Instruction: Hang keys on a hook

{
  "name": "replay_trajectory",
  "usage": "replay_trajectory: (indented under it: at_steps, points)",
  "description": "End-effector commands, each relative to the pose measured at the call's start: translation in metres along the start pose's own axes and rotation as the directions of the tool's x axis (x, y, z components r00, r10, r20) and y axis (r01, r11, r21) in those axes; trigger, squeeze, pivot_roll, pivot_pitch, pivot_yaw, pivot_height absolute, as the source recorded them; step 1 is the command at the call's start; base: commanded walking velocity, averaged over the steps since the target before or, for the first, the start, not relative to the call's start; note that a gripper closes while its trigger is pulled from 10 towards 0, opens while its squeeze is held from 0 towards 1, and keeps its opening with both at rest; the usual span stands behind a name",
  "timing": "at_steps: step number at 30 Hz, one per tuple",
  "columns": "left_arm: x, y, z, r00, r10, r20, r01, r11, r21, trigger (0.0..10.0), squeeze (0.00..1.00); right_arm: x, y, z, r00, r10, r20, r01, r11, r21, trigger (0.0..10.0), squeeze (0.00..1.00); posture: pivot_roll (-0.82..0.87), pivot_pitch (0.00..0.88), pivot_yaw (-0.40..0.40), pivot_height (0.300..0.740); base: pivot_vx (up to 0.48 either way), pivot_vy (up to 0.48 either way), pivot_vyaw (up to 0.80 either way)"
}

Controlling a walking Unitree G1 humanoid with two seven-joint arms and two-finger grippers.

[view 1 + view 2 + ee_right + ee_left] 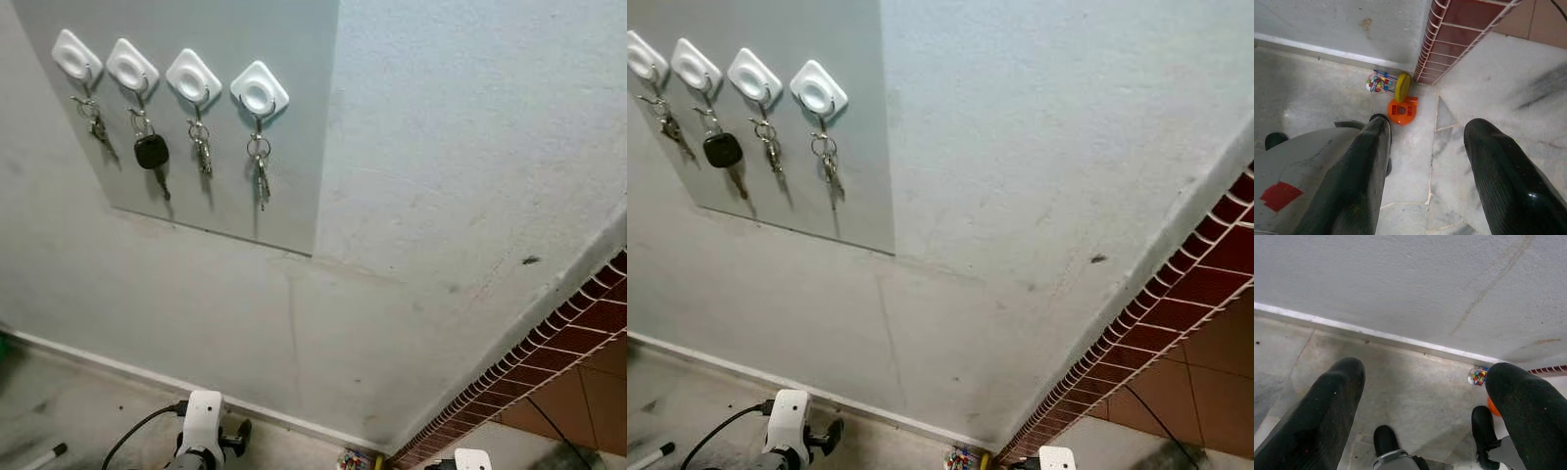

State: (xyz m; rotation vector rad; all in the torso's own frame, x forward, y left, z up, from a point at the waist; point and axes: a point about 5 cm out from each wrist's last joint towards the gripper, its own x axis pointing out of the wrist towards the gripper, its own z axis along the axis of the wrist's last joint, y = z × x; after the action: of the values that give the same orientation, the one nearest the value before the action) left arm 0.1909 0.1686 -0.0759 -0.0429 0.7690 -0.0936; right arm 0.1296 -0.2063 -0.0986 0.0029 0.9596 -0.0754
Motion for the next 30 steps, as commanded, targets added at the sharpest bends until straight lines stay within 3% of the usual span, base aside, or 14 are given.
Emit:
replay_trajectory:
  at_steps: [1,5,14,30]
  points:
    - [-0.0018,0.0012,-0.0048,1.0,0.003,-0.014,-0.003,1.0,-0.001,10.0,0.0,-0.0014,-0.0012,-0.0053,1.0,-0.004,-0.02,0.004,1.0,0.005,10.0,0.0,0.01,0.062,-0.019,0.74,0.0,0.0,-0.65]
    - [-0.002,0.0011,-0.0054,1.0,0.002,-0.016,-0.002,1.0,-0.004,10.0,0.0,-0.0016,-0.0012,-0.0054,1.0,-0.004,-0.018,0.004,1.0,0.006,10.0,0.0,0.01,0.064,-0.018,0.74,0.0,0.0,-0.58]
    - [-0.0022,0.0015,-0.0062,1.0,0.004,-0.021,-0.004,1.0,-0.01,10.0,0.0,-0.0021,-0.0018,-0.0064,1.0,-0.008,-0.016,0.009,1.0,0.012,10.0,0.0,0.01,0.068,-0.018,0.74,0.0,0.0,0.0]
    - [-0.0023,0.001,-0.0067,1.0,0.003,-0.023,-0.004,1.0,-0.011,10.0,0.0,-0.0026,-0.0024,-0.0077,1.0,-0.01,-0.018,0.01,1.0,0.013,10.0,0.0,0.01,0.067,-0.021,0.74,0.0,0.446,0.0]
